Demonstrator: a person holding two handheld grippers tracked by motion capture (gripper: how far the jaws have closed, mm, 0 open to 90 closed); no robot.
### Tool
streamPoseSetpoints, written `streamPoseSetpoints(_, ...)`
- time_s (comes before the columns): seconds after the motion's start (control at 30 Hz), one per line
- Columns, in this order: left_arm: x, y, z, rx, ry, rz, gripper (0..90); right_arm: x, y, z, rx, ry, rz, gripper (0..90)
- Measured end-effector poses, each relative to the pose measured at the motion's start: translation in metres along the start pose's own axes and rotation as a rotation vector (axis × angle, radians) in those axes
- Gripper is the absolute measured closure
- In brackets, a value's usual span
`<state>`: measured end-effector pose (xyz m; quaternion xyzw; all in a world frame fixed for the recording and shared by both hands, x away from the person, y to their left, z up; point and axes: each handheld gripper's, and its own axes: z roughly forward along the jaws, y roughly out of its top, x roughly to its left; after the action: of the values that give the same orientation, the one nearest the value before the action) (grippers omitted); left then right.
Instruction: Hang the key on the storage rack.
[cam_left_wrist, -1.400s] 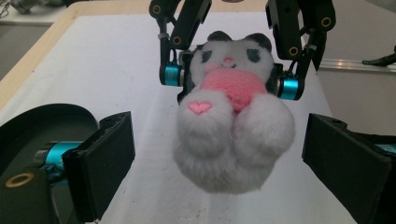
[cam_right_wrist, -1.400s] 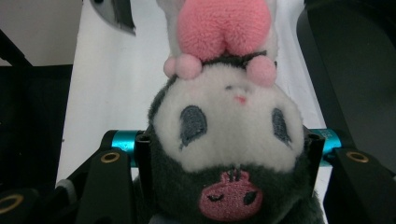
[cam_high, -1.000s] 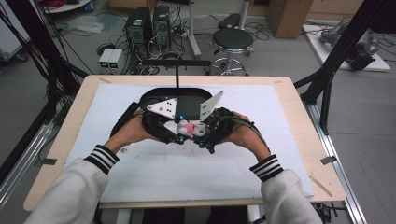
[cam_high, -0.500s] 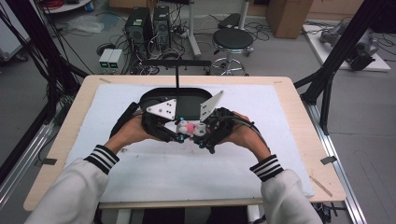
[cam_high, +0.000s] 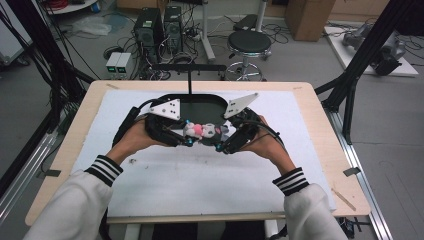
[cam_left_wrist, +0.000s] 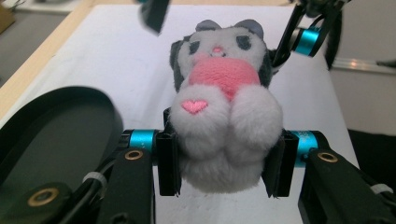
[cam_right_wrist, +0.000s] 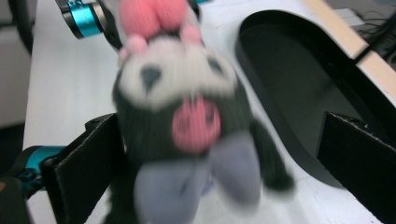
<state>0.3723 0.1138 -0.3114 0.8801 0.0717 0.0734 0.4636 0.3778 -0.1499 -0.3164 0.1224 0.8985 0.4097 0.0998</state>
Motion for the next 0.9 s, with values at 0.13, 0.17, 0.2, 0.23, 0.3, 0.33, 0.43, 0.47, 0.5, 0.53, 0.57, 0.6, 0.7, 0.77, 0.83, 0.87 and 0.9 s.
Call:
streamPoseSetpoints(0.13, 0.004, -0.001, -0.012, -0.02, 0.056, -0.049, 56.6, -0.006, -0.021, -0.018, -0.078, -0.091, 0.095, 0.4)
streamPoseSetpoints(0.17, 0.005, -0.001, -0.015, -0.027, 0.075, -0.055, 56.6, -0.007, -0.026, -0.022, -0.093, -0.112, 0.112, 0.4)
streamPoseSetpoints(0.2, 0.005, -0.001, -0.015, -0.027, 0.075, -0.055, 56.6, -0.007, -0.026, -0.022, -0.093, -0.112, 0.112, 0.4)
streamPoseSetpoints(0.23, 0.007, -0.002, -0.021, -0.039, 0.102, -0.082, 56.6, -0.009, -0.037, -0.03, -0.132, -0.156, 0.156, 0.4)
streamPoseSetpoints(0.3, 0.009, -0.004, -0.027, -0.046, 0.133, -0.102, 56.6, -0.01, -0.049, -0.038, -0.172, -0.202, 0.191, 0.4)
streamPoseSetpoints(0.33, 0.009, -0.004, -0.027, -0.046, 0.133, -0.102, 56.6, -0.01, -0.049, -0.038, -0.172, -0.202, 0.191, 0.4)
streamPoseSetpoints(0.43, 0.015, -0.01, -0.04, -0.077, 0.175, -0.142, 56.6, -0.011, -0.07, -0.053, -0.239, -0.291, 0.245, 0.4)
streamPoseSetpoints(0.47, 0.015, -0.01, -0.04, -0.077, 0.175, -0.142, 56.5, -0.01, -0.076, -0.056, -0.251, -0.311, 0.255, 0.4)
streamPoseSetpoints(0.5, 0.016, -0.014, -0.046, -0.085, 0.226, -0.161, 56.6, -0.009, -0.081, -0.06, -0.264, -0.331, 0.261, 0.4)
streamPoseSetpoints(0.53, 0.016, -0.014, -0.046, -0.085, 0.226, -0.161, 56.5, -0.008, -0.087, -0.064, -0.276, -0.347, 0.277, 0.4)
streamPoseSetpoints(0.57, 0.018, -0.017, -0.051, -0.087, 0.258, -0.182, 56.6, -0.007, -0.091, -0.066, -0.283, -0.358, 0.283, 0.4)
streamPoseSetpoints(0.6, 0.018, -0.017, -0.051, -0.087, 0.258, -0.182, 56.6, -0.006, -0.096, -0.069, -0.303, -0.376, 0.283, 0.4)
streamPoseSetpoints(0.7, 0.023, -0.021, -0.063, -0.116, 0.325, -0.224, 56.5, 0.0, -0.11, -0.077, -0.335, -0.407, 0.304, 0.4)
streamPoseSetpoints(0.77, 0.025, -0.022, -0.068, -0.131, 0.358, -0.241, 56.5, 0.002, -0.118, -0.08, -0.347, -0.433, 0.299, 0.4)
streamPoseSetpoints(0.83, 0.026, -0.024, -0.072, -0.135, 0.399, -0.255, 56.5, 0.005, -0.126, -0.083, -0.368, -0.458, 0.302, 0.4)
streamPoseSetpoints(0.87, 0.026, -0.024, -0.072, -0.135, 0.399, -0.255, 56.5, 0.006, -0.13, -0.084, -0.378, -0.468, 0.305, 0.4)
streamPoseSetpoints(0.9, 0.027, -0.025, -0.075, -0.139, 0.429, -0.267, 56.6, 0.007, -0.134, -0.085, -0.386, -0.478, 0.312, 0.4)
